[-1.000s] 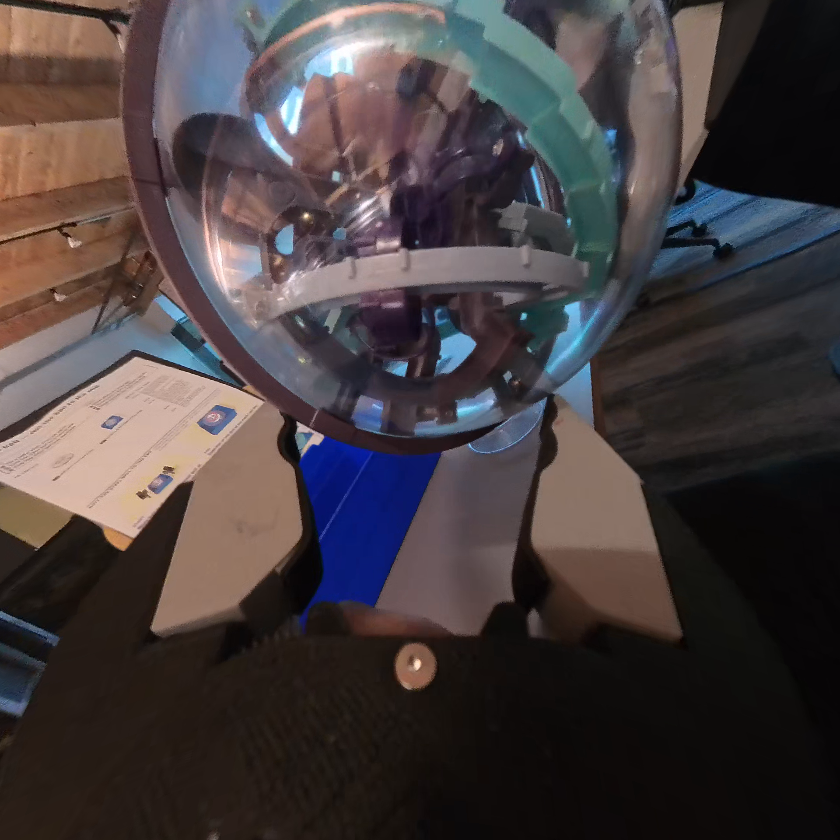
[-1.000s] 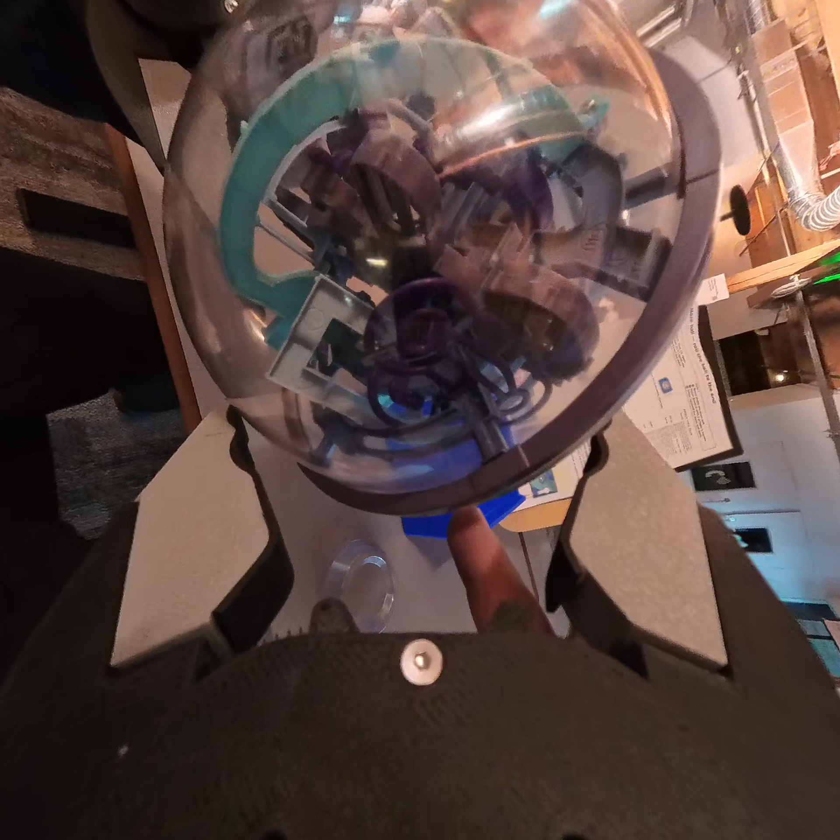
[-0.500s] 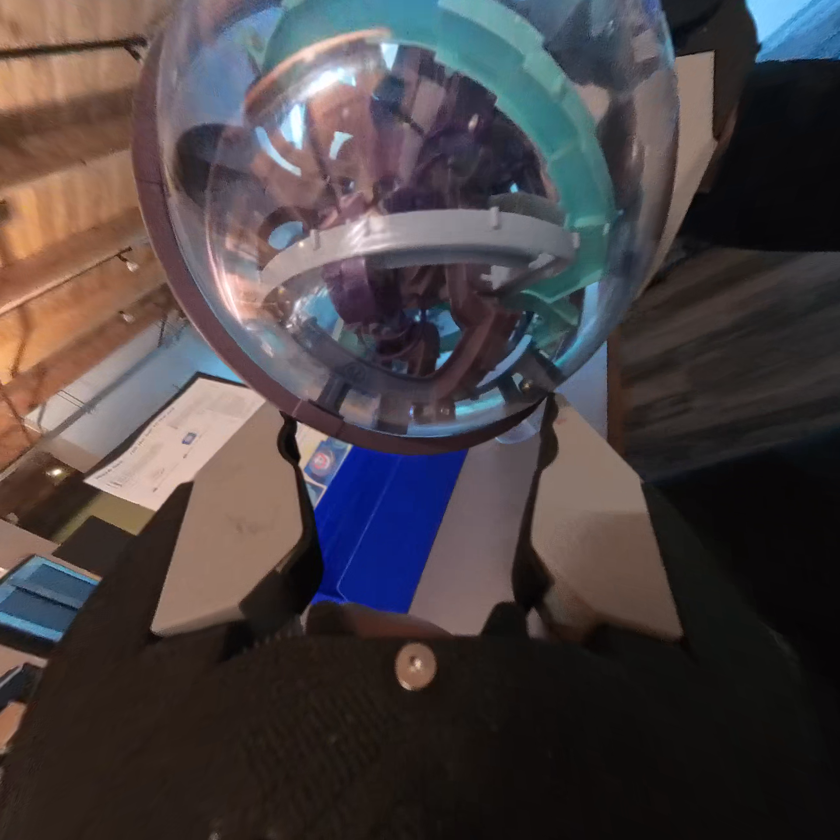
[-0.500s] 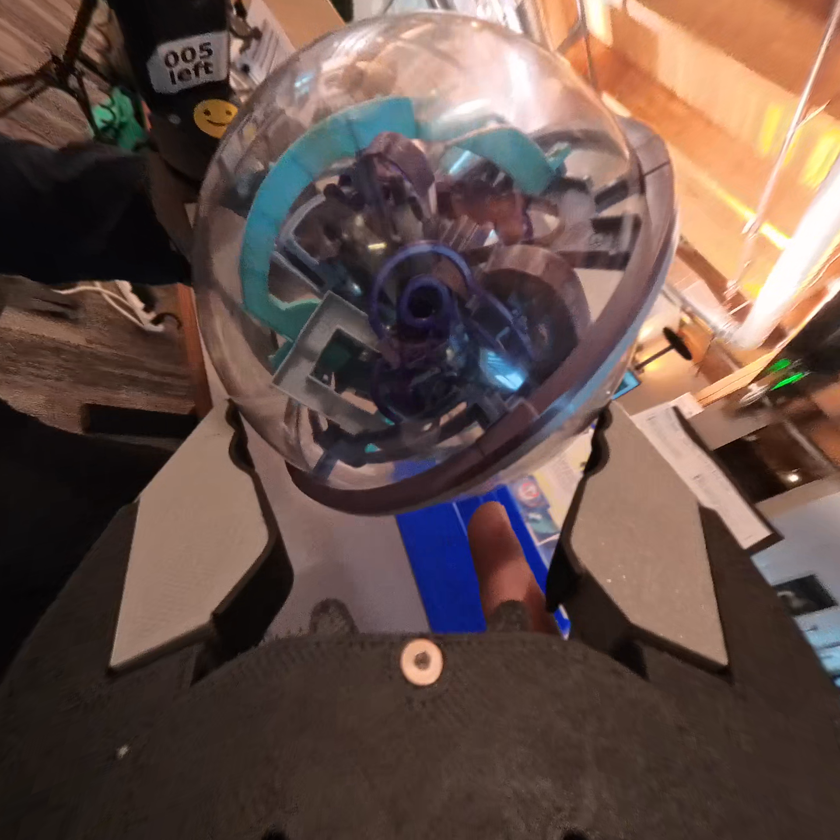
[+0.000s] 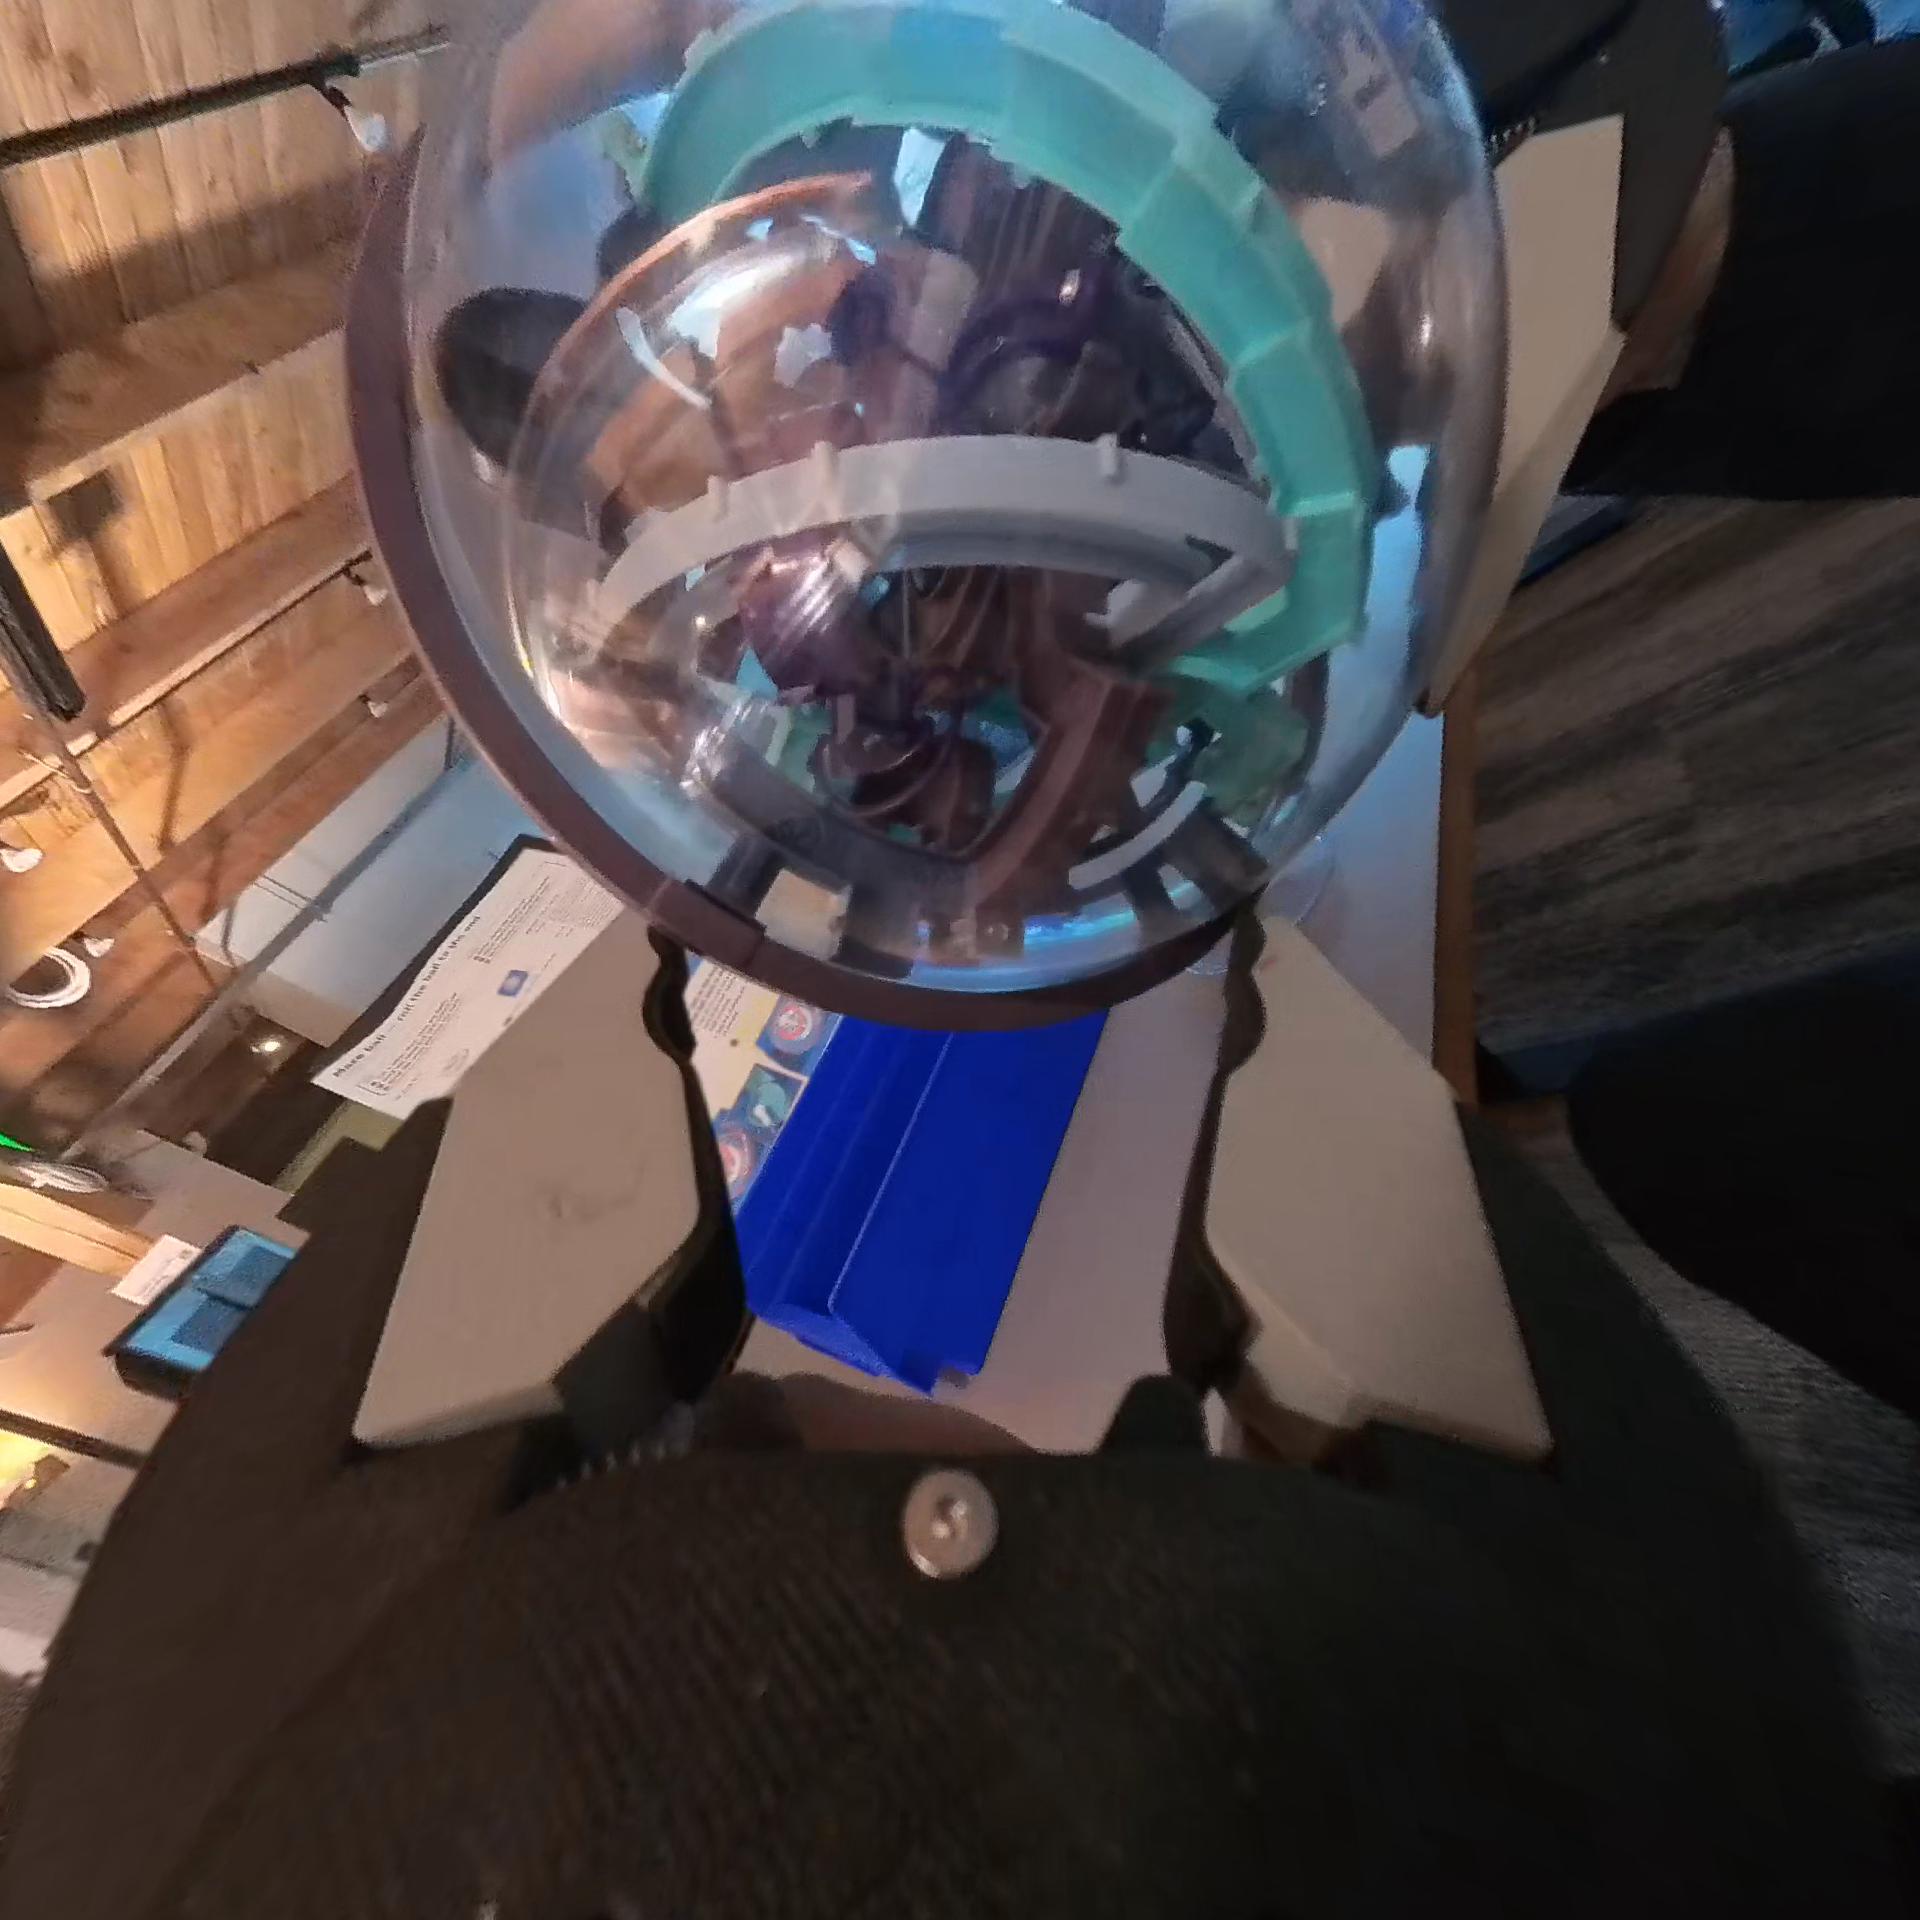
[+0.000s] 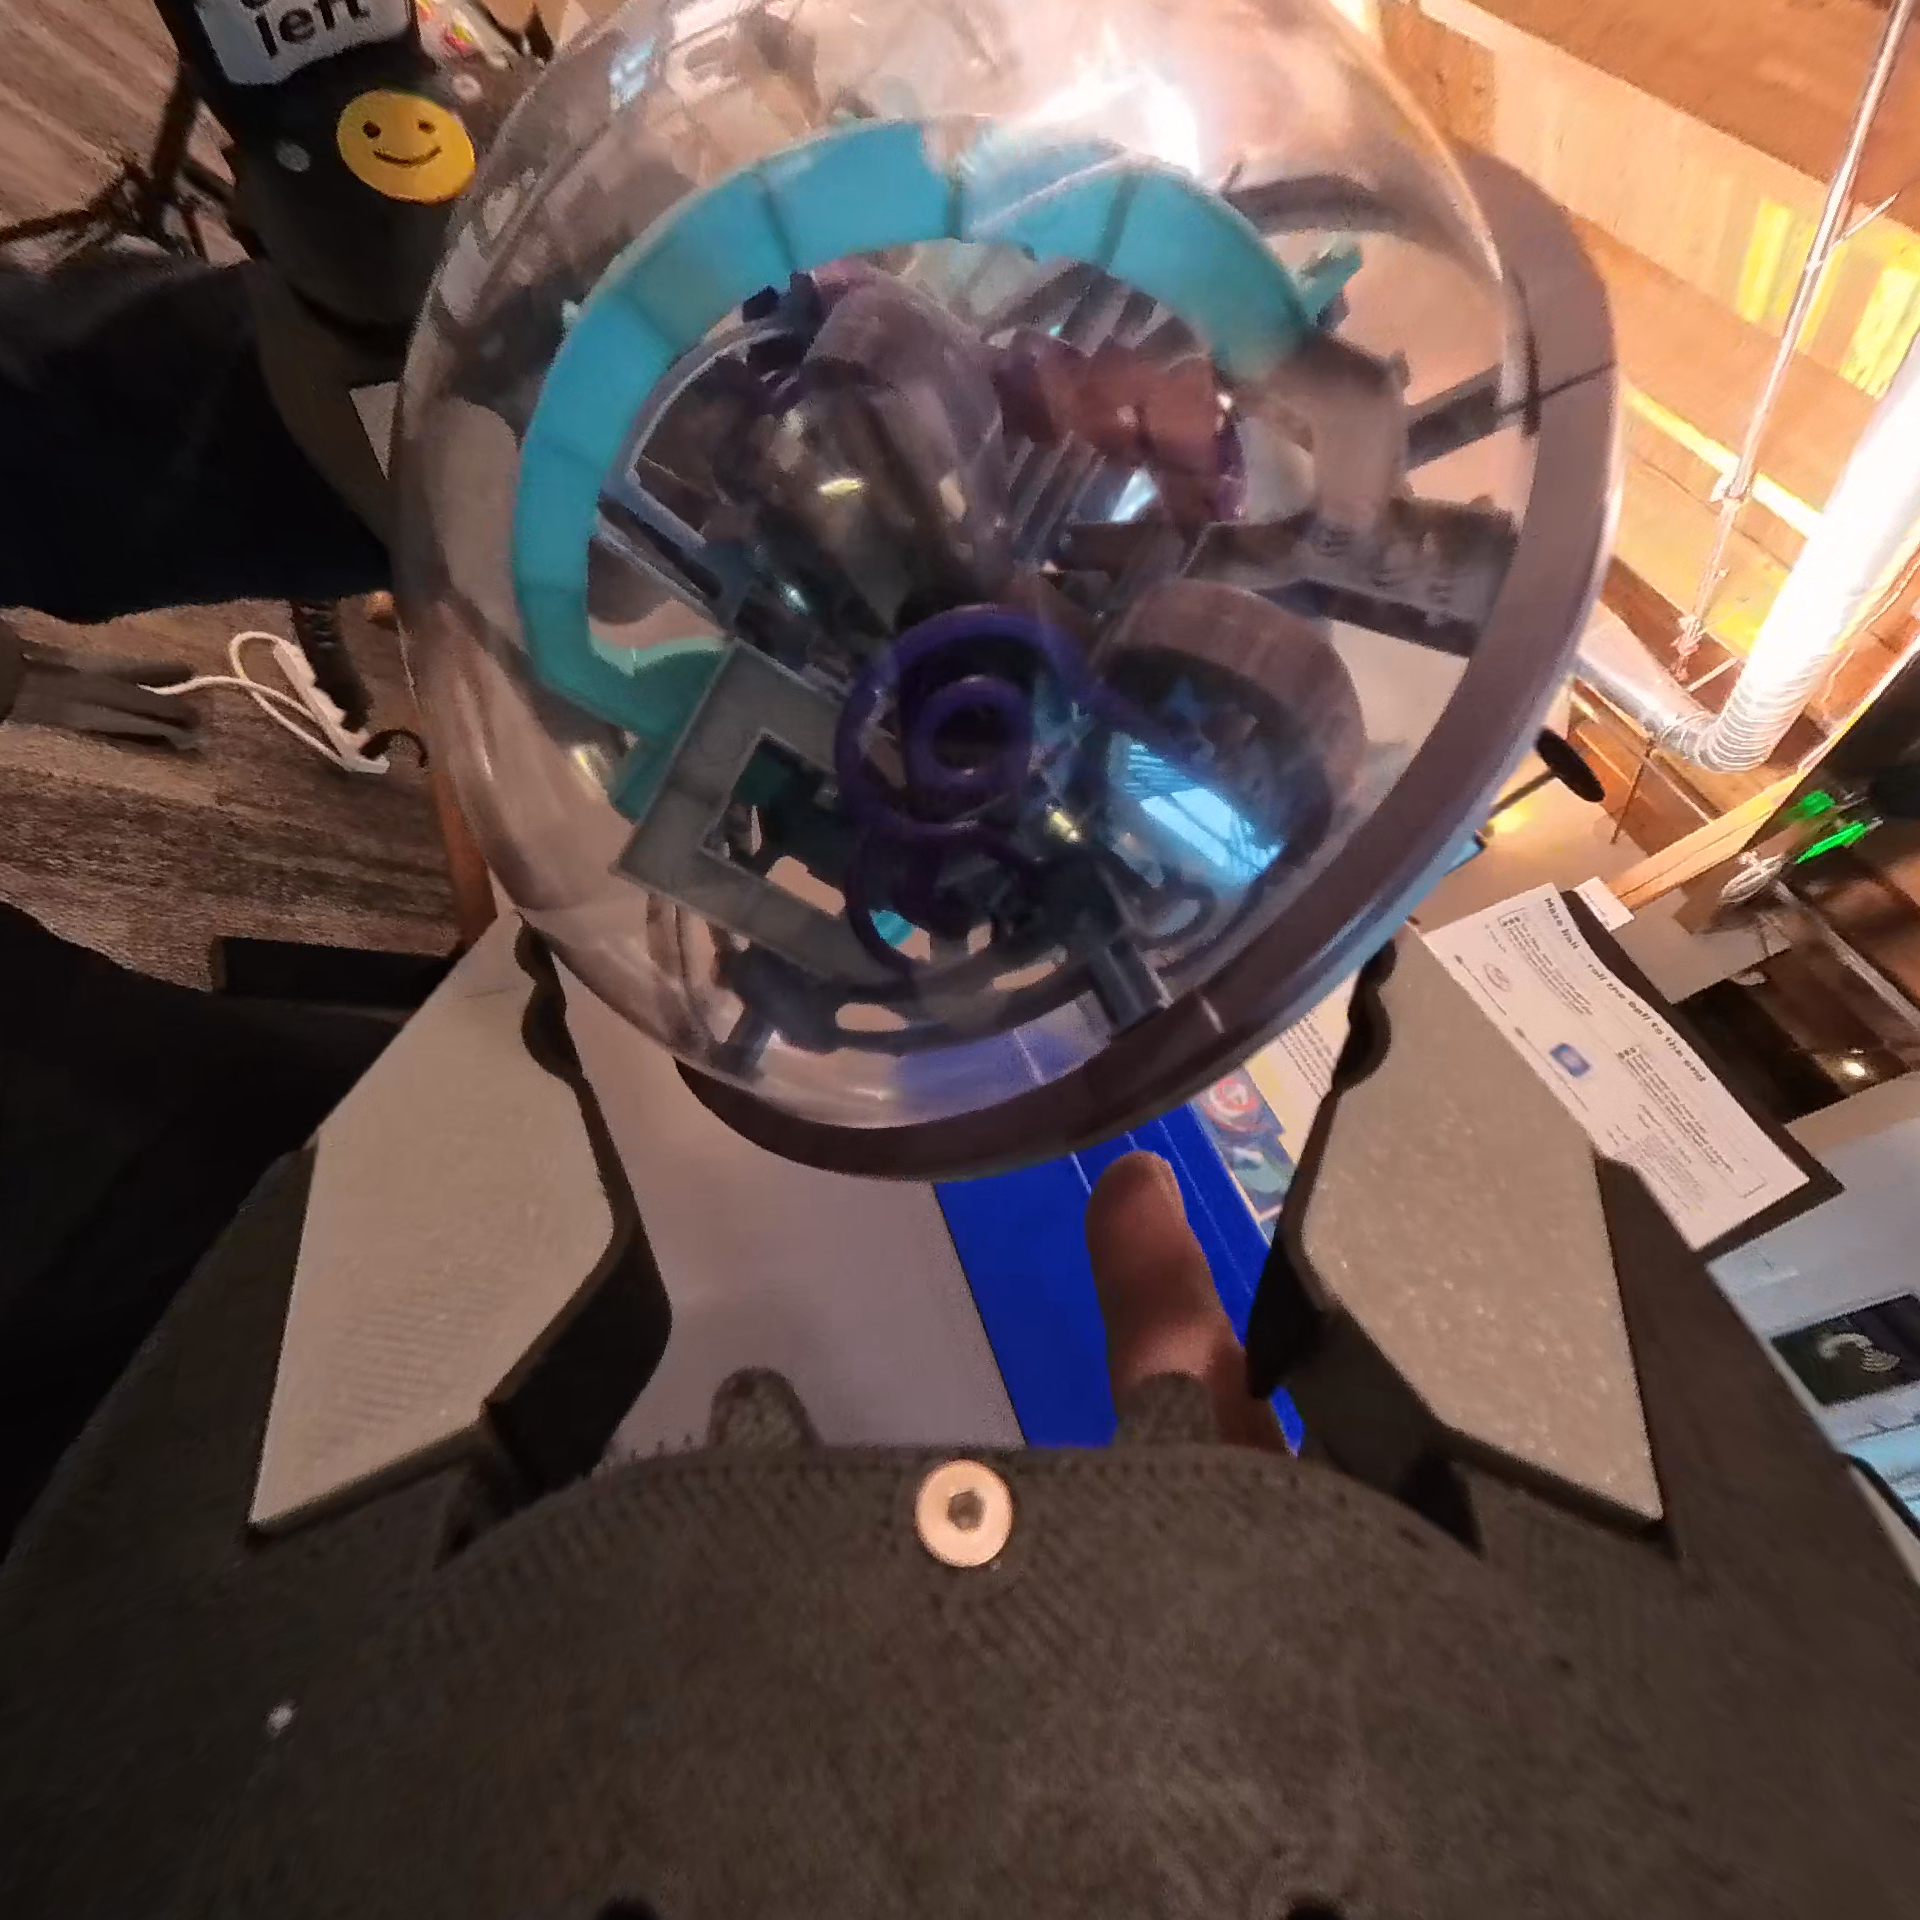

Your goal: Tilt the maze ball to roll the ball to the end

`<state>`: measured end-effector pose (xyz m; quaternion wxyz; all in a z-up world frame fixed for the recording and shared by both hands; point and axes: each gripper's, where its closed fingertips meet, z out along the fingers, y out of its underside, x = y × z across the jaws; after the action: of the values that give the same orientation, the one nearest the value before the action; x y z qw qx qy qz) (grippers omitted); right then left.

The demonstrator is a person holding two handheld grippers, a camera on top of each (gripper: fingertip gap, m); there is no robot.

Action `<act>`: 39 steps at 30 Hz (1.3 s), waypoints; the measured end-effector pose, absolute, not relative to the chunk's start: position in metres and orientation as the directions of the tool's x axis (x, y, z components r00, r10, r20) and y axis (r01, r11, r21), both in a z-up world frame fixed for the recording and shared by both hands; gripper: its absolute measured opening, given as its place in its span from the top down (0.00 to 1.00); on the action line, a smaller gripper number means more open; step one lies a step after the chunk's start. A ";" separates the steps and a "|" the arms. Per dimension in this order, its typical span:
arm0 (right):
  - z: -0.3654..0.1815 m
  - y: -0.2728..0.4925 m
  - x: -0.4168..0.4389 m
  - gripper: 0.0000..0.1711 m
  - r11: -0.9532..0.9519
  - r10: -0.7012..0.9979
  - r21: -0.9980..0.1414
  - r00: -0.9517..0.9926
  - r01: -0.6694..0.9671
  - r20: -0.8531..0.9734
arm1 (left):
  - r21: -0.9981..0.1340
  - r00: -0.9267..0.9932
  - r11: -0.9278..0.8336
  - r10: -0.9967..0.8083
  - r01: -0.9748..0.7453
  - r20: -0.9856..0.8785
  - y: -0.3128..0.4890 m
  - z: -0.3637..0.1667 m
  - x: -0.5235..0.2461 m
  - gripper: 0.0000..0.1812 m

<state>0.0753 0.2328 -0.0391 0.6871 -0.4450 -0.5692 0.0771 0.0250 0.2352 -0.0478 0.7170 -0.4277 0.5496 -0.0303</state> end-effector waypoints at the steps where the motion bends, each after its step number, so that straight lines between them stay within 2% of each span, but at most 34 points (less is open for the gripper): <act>1: -0.037 0.233 0.076 0.15 0.596 0.612 -0.699 0.341 0.395 0.714 | -0.651 0.400 0.632 -0.515 -0.421 -0.758 0.236 -0.047 0.026 0.44; 10: -0.034 0.242 0.075 0.15 0.591 0.593 -0.671 0.322 0.448 0.738 | -0.636 0.431 0.652 -0.475 -0.413 -0.767 0.243 -0.042 0.023 0.46; 23: -0.020 0.237 0.064 0.15 0.645 0.524 -0.619 0.329 0.448 0.785 | -0.537 0.443 0.701 -0.339 -0.469 -0.830 0.230 -0.023 0.008 0.48; 33: 0.034 0.227 0.065 0.15 0.677 0.430 -0.513 0.282 0.528 0.858 | -0.536 0.501 0.737 -0.309 -0.411 -0.808 0.225 0.023 0.009 0.48; 39: 0.043 0.224 0.069 0.15 0.628 0.441 -0.494 0.248 0.602 0.863 | -0.613 0.529 0.716 -0.396 -0.334 -0.751 0.228 0.025 0.015 0.48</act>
<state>0.0694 0.2245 0.0427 0.6647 -0.4270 -0.6101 -0.0606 0.0153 0.2284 0.0253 0.7891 -0.3763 0.4851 -0.0196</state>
